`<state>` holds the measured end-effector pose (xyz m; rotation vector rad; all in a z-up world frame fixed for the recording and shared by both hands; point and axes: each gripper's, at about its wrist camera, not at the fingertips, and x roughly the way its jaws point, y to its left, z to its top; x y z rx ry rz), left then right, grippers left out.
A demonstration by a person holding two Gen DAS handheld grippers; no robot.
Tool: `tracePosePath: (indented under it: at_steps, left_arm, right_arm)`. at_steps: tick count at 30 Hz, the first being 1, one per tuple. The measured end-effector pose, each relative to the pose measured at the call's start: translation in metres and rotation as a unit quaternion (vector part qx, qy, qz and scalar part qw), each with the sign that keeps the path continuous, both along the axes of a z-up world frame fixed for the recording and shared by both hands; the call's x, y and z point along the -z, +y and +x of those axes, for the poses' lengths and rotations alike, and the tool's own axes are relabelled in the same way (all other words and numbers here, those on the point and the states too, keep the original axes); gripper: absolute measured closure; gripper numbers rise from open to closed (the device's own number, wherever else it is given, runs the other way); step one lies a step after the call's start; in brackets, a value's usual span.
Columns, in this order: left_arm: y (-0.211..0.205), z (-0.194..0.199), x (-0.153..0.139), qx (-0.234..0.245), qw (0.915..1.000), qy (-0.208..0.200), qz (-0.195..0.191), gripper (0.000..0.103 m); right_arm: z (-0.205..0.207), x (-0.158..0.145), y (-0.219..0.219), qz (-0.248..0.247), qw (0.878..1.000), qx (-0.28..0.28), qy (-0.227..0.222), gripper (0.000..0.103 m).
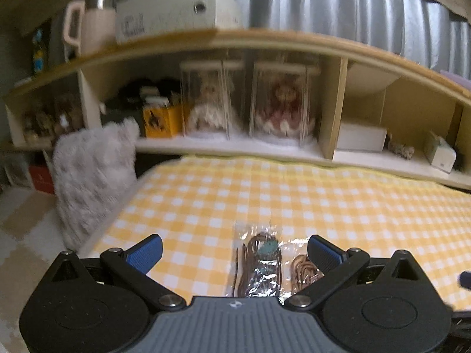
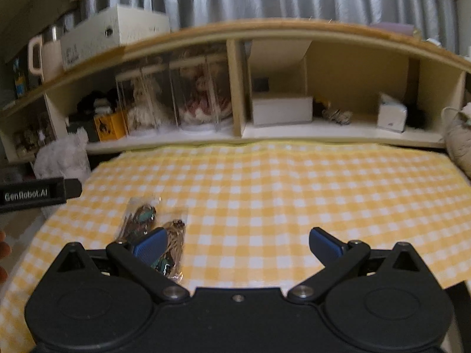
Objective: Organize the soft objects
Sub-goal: 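Grasp the dark cord bag with the left tool while the right tool grasps the beige cord bag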
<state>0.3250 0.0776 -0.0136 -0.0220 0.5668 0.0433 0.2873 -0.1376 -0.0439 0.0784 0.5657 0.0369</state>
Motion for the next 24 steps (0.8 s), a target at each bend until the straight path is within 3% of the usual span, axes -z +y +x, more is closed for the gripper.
tracePosePath:
  at_steps: [9,17,22,24]
  left_arm:
    - [-0.003,0.044,0.054,0.04,0.9973,0.06,-0.012,0.001]
    - [0.005,0.06,0.077,0.042,0.9961,0.075,-0.019,0.007]
    - [0.0,0.061,0.084,0.057,0.995,0.076,-0.029,0.01]
    - [-0.004,0.061,0.085,0.059,0.9953,0.074,-0.019,0.01]
  right_arm:
    - [0.054,0.054,0.037,0.015,0.995,-0.082,0.052,0.001]
    - [0.087,0.088,0.056,0.047,0.987,-0.112,0.101,0.023]
    - [0.085,0.087,0.057,0.01,0.989,-0.119,0.083,0.058]
    - [0.085,0.085,0.05,0.009,0.989,-0.118,0.088,0.062]
